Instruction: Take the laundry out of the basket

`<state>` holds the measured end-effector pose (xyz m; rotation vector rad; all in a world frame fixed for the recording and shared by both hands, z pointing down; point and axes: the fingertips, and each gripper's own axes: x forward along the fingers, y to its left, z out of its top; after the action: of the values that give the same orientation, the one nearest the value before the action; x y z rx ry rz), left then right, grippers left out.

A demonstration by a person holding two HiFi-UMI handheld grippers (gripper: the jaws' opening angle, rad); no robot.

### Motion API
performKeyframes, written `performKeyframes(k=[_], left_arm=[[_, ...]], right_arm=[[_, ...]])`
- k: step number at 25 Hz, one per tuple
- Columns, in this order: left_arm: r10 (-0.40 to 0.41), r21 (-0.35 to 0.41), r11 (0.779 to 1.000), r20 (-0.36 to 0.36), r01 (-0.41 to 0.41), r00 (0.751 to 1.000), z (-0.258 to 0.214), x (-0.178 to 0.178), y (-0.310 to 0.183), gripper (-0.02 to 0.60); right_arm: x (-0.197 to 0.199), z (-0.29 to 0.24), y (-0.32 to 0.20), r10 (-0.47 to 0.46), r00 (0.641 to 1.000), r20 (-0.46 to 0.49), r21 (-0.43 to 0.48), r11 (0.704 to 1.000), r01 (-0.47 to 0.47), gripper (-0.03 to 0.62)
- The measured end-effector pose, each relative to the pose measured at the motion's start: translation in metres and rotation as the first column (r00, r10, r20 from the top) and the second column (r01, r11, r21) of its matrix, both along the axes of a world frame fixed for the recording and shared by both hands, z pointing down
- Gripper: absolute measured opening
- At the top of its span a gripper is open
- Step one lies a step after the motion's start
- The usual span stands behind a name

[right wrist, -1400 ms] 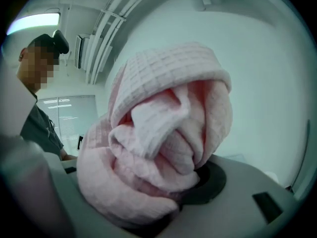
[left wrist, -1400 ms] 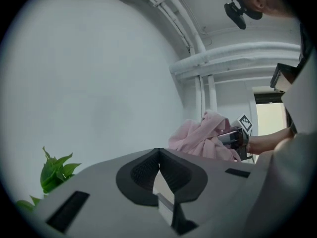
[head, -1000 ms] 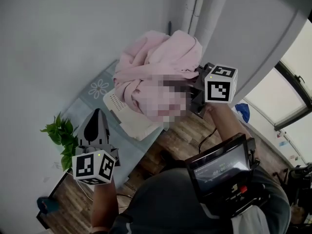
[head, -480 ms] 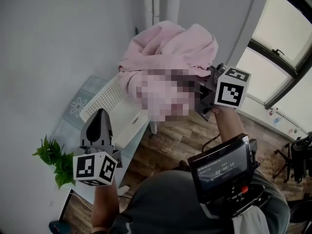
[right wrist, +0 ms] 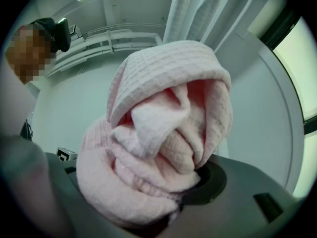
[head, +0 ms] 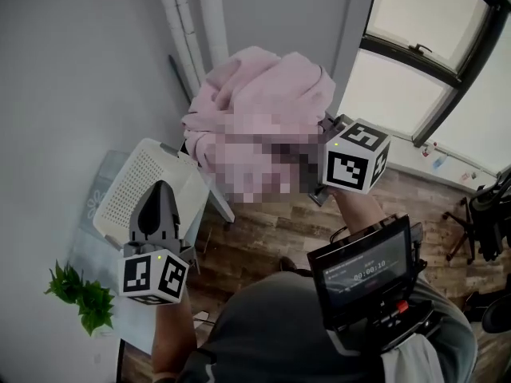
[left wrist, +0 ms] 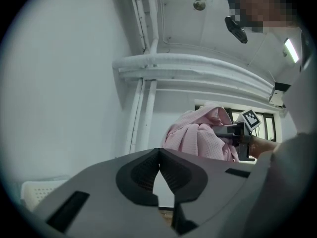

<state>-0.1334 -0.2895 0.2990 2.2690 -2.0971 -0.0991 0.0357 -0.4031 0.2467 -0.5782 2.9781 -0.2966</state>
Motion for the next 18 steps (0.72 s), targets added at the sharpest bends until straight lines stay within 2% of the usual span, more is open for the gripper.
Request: performKeyframes(k=[5,9,11,18], left_arm=[[0.015,-0.036,0.999,0.008,-0.014,1.0,0.016,0.034,-0.029,0.009],[0.017,-0.067,0.998,0.024,-0.015,1.0,0.028,0.054,-0.047,0.009],[0.018,-0.068,0.998,0.034,-0.015,0.999,0.032,0.058,-0.053,0.009],[0.025,-0.084,0.996,0.023,-0.023,0.999,0.052,0.051,-0.059,0.009]], right_arm=[[0.031,0.025,-0.017,0.069,0.996,-0.049,0.029,0.997,-0.068,0.284],[0.054,0.049,-0.031,0.101,0.993,-0.058,-0.006,0.995,-0.101,0.284],[0.06,0.061,-0.036,0.119,0.991,-0.063,-0.025,0.992,-0.121,0.284],[0.068,0.087,-0.045,0.221,0.971,-0.09,-0.007,0.975,-0.222,0.284]])
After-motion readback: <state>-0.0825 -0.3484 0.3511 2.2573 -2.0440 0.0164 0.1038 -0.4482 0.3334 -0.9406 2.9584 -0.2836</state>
